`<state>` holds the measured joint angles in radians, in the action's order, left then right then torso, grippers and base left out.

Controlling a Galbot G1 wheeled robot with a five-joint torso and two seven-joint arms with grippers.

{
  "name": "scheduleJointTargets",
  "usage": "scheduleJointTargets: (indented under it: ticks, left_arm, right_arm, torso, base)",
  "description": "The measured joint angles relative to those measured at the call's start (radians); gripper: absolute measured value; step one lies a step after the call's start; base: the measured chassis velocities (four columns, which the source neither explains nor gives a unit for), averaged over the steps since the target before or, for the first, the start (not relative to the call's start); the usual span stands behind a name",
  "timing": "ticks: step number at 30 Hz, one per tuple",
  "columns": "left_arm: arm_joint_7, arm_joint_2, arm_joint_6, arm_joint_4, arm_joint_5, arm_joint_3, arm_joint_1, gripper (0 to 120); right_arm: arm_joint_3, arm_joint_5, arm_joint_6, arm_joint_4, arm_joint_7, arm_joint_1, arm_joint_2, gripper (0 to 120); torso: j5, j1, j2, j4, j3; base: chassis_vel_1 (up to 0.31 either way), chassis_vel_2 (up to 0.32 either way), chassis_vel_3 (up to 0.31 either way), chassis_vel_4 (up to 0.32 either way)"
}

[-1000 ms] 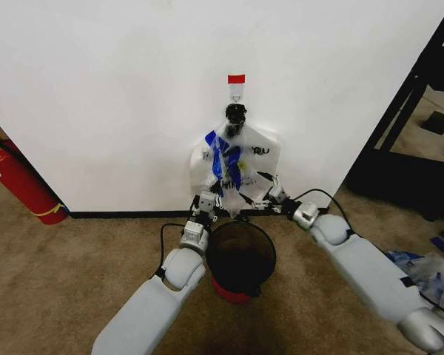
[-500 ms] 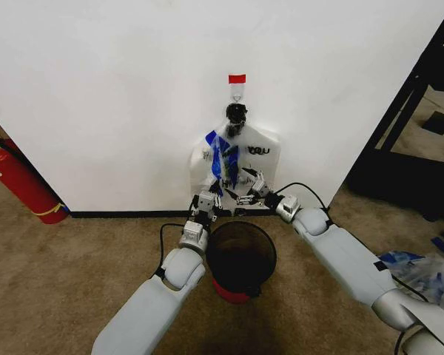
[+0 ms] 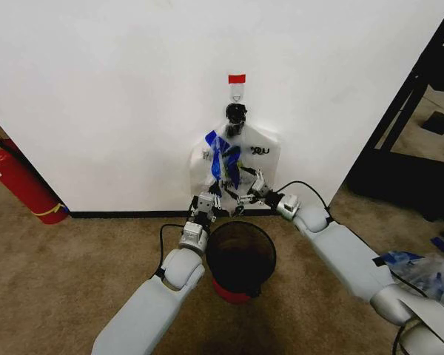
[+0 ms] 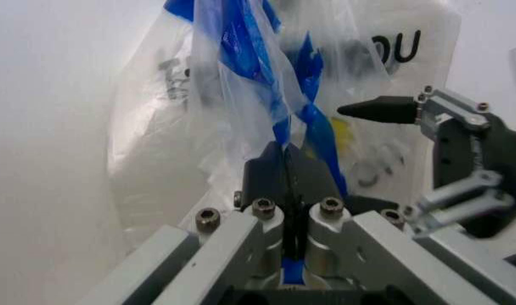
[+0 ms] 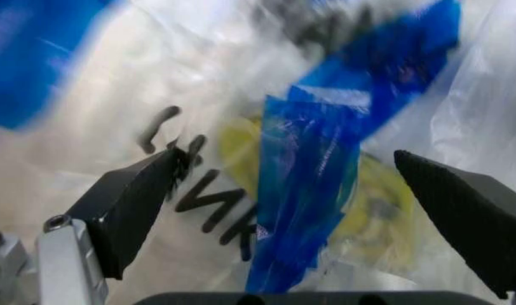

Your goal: Pick up the garbage bag from the wall and place it over the trash bin.

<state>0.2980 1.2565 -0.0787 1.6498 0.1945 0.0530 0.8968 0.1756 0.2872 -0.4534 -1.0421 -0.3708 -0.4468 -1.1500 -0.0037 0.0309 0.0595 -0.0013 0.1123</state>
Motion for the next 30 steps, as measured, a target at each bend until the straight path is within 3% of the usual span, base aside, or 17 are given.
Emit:
scheduleJointTargets:
  ticks: [10, 15, 19, 21, 26, 30]
  left_arm:
    - [0.001, -0.001, -0.011, -0.008, 0.0, -0.005, 0.001, 0]
    - [0.001, 0.003, -0.015, -0.012, -0.002, -0.005, 0.001, 0]
    - [0.001, 0.003, -0.015, -0.015, -0.003, -0.004, -0.002, 0]
    - [0.001, 0.003, -0.015, -0.015, -0.003, -0.004, -0.003, 0]
    - [0.002, 0.005, -0.017, -0.017, -0.009, -0.001, -0.003, 0]
    - [0.002, 0.008, -0.018, -0.018, -0.013, -0.001, -0.002, 0]
  right_arm:
    - [0.002, -0.018, 0.016, 0.03, 0.036, 0.02, -0.013, 94]
    - [0.002, -0.017, 0.018, 0.033, 0.039, 0.02, -0.016, 79]
    - [-0.001, -0.005, 0.025, 0.027, 0.038, 0.014, -0.01, 59]
    - [-0.003, -0.003, 0.027, 0.024, 0.036, 0.011, -0.008, 57]
    - [-0.009, 0.036, 0.031, -0.003, 0.024, -0.014, 0.013, 34]
    - [-0.016, 0.05, 0.031, -0.009, 0.019, -0.022, 0.021, 22]
  torso:
    - [-0.0001, 0.0, 0.0, -0.0003, 0.0]
    - [-0.0001, 0.0, 0.0, -0.0003, 0.0]
    - [-0.0001, 0.0, 0.0, -0.0003, 0.0]
    - [-0.0001, 0.0, 0.0, -0.0003, 0.0]
    - [0.0, 0.0, 0.0, -0.0003, 0.0]
    - [0.0, 0.0, 0.0, -0.0003, 0.0]
  base:
    - [0.0, 0.0, 0.0, 0.0]
    - [0.0, 0.0, 0.0, 0.0]
    - [0.0, 0.0, 0.0, 0.0]
    - [0.0, 0.0, 0.0, 0.0]
    - [0.0, 0.0, 0.0, 0.0]
    - [0.0, 0.0, 0.0, 0.0]
